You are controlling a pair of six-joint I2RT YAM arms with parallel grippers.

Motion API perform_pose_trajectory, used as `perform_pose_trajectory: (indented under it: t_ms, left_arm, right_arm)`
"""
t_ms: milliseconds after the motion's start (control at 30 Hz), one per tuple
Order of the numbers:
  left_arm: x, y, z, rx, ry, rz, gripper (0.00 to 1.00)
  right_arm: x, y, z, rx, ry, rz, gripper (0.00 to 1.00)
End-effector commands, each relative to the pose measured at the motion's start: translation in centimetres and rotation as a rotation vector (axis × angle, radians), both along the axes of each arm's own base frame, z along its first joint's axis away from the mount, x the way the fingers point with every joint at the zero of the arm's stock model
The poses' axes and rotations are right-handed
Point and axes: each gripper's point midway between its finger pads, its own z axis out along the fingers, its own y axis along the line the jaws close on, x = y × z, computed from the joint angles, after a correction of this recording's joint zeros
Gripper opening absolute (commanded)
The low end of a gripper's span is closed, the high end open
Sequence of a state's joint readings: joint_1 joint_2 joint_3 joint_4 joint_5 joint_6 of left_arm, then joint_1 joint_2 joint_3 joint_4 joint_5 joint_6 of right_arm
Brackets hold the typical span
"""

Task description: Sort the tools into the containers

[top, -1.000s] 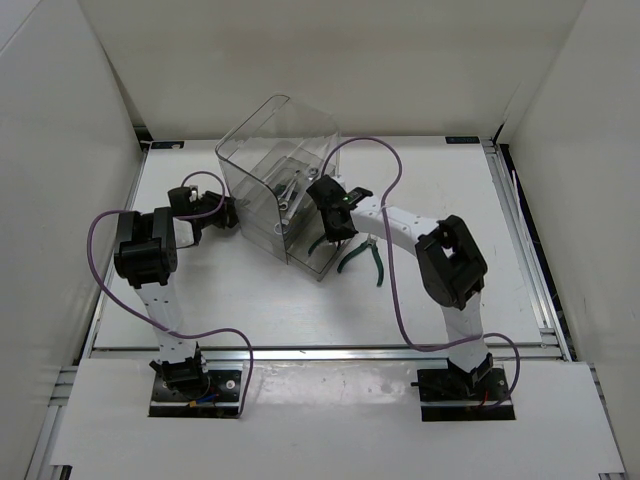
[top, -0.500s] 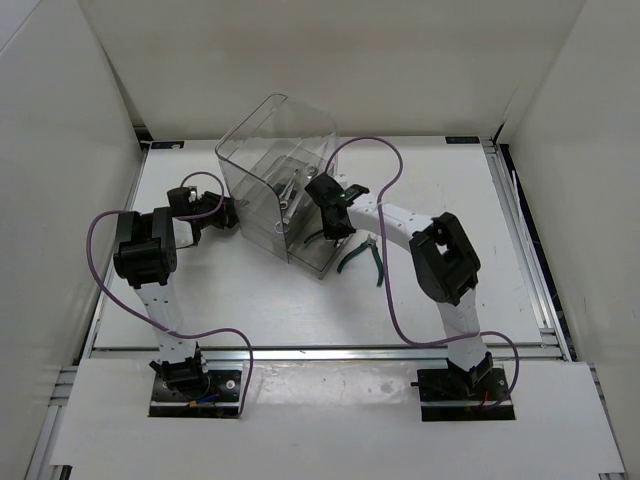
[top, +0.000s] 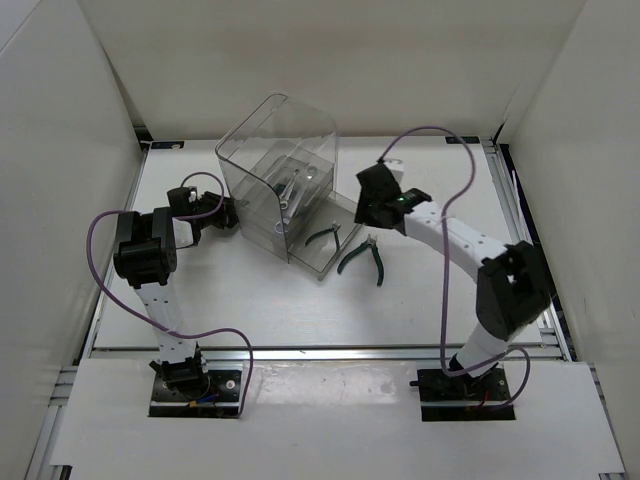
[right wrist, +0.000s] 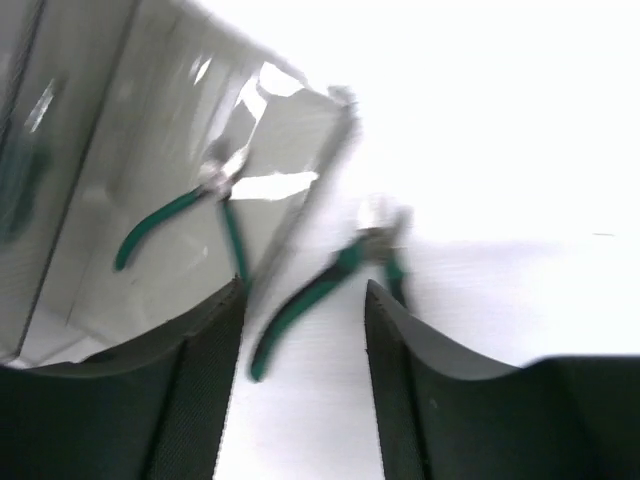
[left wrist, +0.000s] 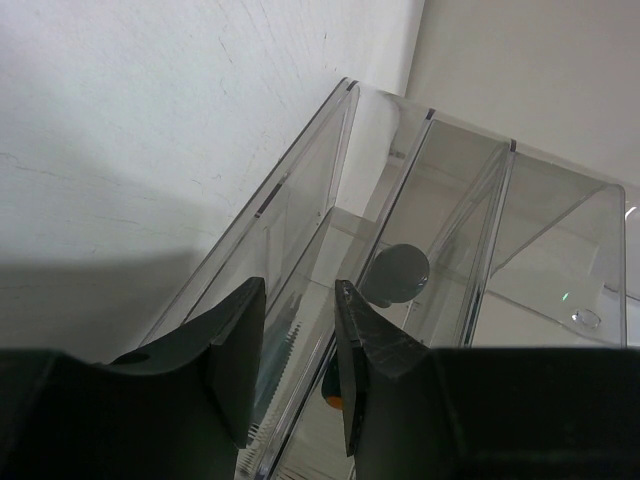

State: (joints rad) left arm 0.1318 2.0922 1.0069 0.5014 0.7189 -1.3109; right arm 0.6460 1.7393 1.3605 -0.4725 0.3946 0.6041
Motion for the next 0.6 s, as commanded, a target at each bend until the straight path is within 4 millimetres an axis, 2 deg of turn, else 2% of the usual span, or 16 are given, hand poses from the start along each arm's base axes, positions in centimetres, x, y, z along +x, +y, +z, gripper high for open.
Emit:
perform_pose_trajectory:
  t_ms: [0,33,133,200,333,433,500,533,567]
  left_arm:
    - [-0.5,-0.5,2.5,-0.012,-0.045,-0.027,0.45]
    - [-0.5,-0.5,2.5,-0.012,-0.044,-0.027,0.45]
    - [-0.6,-0.7,2.4,-0.011,-0.043,-0.031,0.45]
    - [-0.6,-0.7,2.4,-0.010,-0.044,-0.032,0.45]
    - [-0.6,-0.5,2.3,-0.008,-0.039,-0.030,0.45]
    - [-0.6,-0.5,2.4,-0.008,-0.041,-0.030,0.45]
    - [-0.7,-0.5,2.4,-0.006,-0.041,-0.031,0.45]
    - [-0.7,-0.5,2.2,-0.008,-0.036,-0.030,0.45]
    - [-0.7,-0.5,2.3,-0.006,-0.038,-0.031,0.45]
  right_arm:
    - [-0.3,-4.2,-0.5,-0.012,-0.009,-0.111,0.53]
    - [-1.6,-5.2,-2.1,-0.041,0.019,-0.102,0.53]
    - [-3.9,-5.8,-4.6,-0.054,0.080,-0.044,0.52]
    - [-6.0,-6.2,-7.3,-0.058,0.155,-0.014,0.53]
    - [-7.3,-5.5,-8.8,-0.025,0.194,0.013,0.54]
    - [-7.8,-5.9,-10.2,-0.039,0.232,0.000,0.54]
    - [-8.5,-6.4,-11.6,-0.073,0.290,-0.012,0.47]
    - [-8.8,-6.5,-12.0,-0.088,0.308,-0.012,0.40]
    - [-8.8,-6.9,-12.5,-0.104,0.320,-0.022,0.17]
